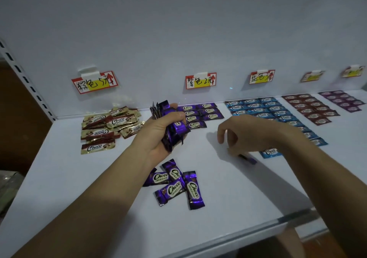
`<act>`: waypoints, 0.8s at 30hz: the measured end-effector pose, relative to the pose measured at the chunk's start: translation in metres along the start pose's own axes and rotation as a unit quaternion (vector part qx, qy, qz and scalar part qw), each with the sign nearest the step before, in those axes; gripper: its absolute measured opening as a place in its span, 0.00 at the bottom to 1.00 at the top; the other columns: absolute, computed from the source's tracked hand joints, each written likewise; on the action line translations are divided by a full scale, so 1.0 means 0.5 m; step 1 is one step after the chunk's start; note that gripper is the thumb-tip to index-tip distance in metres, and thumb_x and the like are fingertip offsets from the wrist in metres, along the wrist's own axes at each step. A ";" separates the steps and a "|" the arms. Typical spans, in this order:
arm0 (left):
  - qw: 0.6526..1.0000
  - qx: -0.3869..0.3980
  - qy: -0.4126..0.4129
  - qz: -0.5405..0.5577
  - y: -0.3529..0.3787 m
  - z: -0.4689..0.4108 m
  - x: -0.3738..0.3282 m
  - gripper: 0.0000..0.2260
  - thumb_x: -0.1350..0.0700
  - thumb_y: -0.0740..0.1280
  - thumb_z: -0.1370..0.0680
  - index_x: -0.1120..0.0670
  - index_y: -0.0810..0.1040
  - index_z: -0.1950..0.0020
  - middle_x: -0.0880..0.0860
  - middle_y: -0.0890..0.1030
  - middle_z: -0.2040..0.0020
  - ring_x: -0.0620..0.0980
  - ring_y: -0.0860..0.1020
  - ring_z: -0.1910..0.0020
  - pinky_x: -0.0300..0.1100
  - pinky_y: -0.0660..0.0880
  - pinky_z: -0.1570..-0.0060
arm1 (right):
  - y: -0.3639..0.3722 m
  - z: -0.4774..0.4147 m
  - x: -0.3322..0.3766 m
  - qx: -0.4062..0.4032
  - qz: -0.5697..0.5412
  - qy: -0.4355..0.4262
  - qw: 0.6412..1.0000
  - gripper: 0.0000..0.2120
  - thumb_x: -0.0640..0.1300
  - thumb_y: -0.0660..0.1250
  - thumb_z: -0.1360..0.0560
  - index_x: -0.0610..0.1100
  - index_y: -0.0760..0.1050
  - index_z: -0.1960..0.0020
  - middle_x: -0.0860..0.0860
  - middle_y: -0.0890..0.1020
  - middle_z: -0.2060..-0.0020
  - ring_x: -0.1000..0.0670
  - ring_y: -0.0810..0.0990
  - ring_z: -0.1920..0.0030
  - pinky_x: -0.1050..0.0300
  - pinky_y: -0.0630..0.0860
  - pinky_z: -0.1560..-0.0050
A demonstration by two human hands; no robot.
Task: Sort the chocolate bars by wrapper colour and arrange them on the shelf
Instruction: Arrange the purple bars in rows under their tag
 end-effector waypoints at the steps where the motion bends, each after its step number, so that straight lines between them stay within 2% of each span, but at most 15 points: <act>1: 1.000 -0.005 -0.002 0.002 -0.003 -0.002 0.002 0.16 0.67 0.72 0.30 0.53 0.82 0.44 0.55 0.84 0.60 0.49 0.83 0.68 0.41 0.81 0.65 | -0.004 -0.004 0.002 -0.010 -0.015 -0.003 1.000 0.13 0.42 0.75 0.29 0.56 0.79 0.50 0.58 0.84 0.62 0.57 0.82 0.61 0.62 0.77 0.62; 5: 1.000 -0.011 -0.002 0.006 -0.010 -0.003 0.002 0.11 0.66 0.71 0.26 0.54 0.82 0.47 0.55 0.84 0.59 0.48 0.82 0.67 0.42 0.81 0.62 | -0.033 -0.014 0.025 -0.062 -0.193 -0.061 0.977 0.10 0.34 0.71 0.26 0.47 0.81 0.49 0.50 0.86 0.62 0.51 0.84 0.62 0.57 0.82 0.58; 7: 1.000 -0.016 0.002 0.002 -0.011 -0.001 -0.001 0.10 0.66 0.71 0.25 0.54 0.82 0.47 0.55 0.84 0.60 0.48 0.82 0.67 0.41 0.81 0.63 | -0.051 -0.014 0.022 -0.105 -0.254 -0.067 0.959 0.08 0.34 0.71 0.24 0.45 0.81 0.49 0.48 0.86 0.61 0.49 0.85 0.62 0.56 0.83 0.58; 9: 1.000 -0.016 0.002 0.001 -0.008 0.000 -0.002 0.10 0.66 0.71 0.25 0.54 0.82 0.47 0.54 0.84 0.61 0.49 0.81 0.66 0.41 0.81 0.65 | -0.059 -0.015 0.011 -0.134 -0.200 -0.056 0.969 0.05 0.39 0.72 0.24 0.48 0.81 0.51 0.51 0.85 0.61 0.51 0.85 0.62 0.55 0.82 0.59; 11: 1.000 -0.011 0.001 -0.006 -0.006 0.001 -0.002 0.09 0.65 0.71 0.24 0.54 0.82 0.47 0.54 0.84 0.61 0.49 0.82 0.65 0.40 0.81 0.67 | -0.039 -0.014 0.005 -0.081 -0.107 -0.026 0.991 0.04 0.49 0.75 0.26 0.53 0.80 0.54 0.55 0.84 0.60 0.54 0.84 0.63 0.56 0.79 0.60; 13: 1.000 -0.001 -0.001 -0.008 -0.001 0.003 0.000 0.08 0.64 0.70 0.24 0.55 0.82 0.47 0.54 0.84 0.62 0.49 0.83 0.65 0.40 0.82 0.63 | -0.007 -0.005 0.004 -0.008 -0.047 0.012 0.999 0.12 0.57 0.78 0.31 0.55 0.79 0.53 0.58 0.84 0.60 0.57 0.83 0.63 0.60 0.77 0.61; 15: 1.000 0.005 -0.009 0.006 0.004 0.006 0.005 0.07 0.63 0.70 0.24 0.57 0.81 0.47 0.55 0.84 0.62 0.49 0.83 0.66 0.40 0.83 0.62 | 0.012 0.000 0.012 0.011 -0.028 0.023 0.999 0.17 0.57 0.81 0.36 0.56 0.78 0.52 0.59 0.84 0.63 0.59 0.82 0.64 0.62 0.77 0.62; 17: 1.000 0.008 -0.017 0.017 0.006 0.008 0.009 0.06 0.63 0.71 0.24 0.59 0.81 0.48 0.56 0.84 0.61 0.49 0.83 0.65 0.41 0.83 0.63 | 0.012 -0.003 0.019 -0.011 -0.044 0.016 0.999 0.15 0.51 0.81 0.34 0.55 0.79 0.52 0.60 0.84 0.65 0.60 0.82 0.64 0.62 0.78 0.62; 20: 1.000 0.003 -0.017 0.017 0.001 0.007 0.008 0.04 0.63 0.71 0.24 0.59 0.81 0.50 0.57 0.84 0.61 0.49 0.83 0.65 0.41 0.83 0.63 | -0.004 -0.009 0.018 -0.061 -0.203 -0.004 0.977 0.09 0.39 0.76 0.29 0.49 0.82 0.51 0.55 0.87 0.63 0.55 0.85 0.61 0.58 0.80 0.59; 22: 1.000 -0.004 -0.016 0.017 -0.003 0.006 0.005 0.03 0.63 0.70 0.23 0.58 0.81 0.51 0.56 0.84 0.61 0.49 0.83 0.65 0.41 0.83 0.64 | -0.008 -0.011 0.006 -0.090 -0.336 -0.012 0.937 0.09 0.34 0.74 0.27 0.43 0.83 0.48 0.47 0.87 0.61 0.50 0.86 0.58 0.56 0.83 0.57; 24: 1.000 -0.006 -0.016 0.019 -0.006 0.005 0.002 0.02 0.62 0.70 0.23 0.58 0.81 0.51 0.56 0.84 0.61 0.48 0.83 0.65 0.41 0.82 0.64 | -0.009 -0.011 -0.005 -0.107 -0.411 -0.016 0.905 0.09 0.33 0.73 0.26 0.40 0.82 0.47 0.44 0.87 0.59 0.50 0.87 0.57 0.57 0.83 0.57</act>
Point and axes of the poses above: each hand's wrist, its own z-axis away from the middle knuckle, its own y-axis out of the palm, x = y × z, the point moved 7 cm from there along -z, towards the middle knuckle
